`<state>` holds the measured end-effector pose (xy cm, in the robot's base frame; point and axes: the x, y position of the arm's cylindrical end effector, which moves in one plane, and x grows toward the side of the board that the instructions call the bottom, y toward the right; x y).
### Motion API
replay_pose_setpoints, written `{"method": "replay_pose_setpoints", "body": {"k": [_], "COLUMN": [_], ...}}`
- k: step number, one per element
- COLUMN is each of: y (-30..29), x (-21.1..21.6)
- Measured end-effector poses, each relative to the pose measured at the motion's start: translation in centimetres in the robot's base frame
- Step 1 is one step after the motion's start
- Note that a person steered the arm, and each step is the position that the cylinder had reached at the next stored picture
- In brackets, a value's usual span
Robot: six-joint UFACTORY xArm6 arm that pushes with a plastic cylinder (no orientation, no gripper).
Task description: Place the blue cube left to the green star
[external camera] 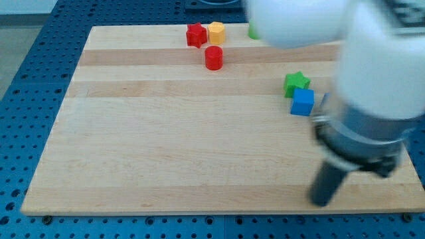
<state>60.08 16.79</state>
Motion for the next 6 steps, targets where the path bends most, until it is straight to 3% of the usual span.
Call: {"method": "replay_pose_setpoints", "body": {"k": [1, 3, 6], "y": [6.4, 5.2, -4.4], "x": [-6.1, -14.1, -12.7]}}
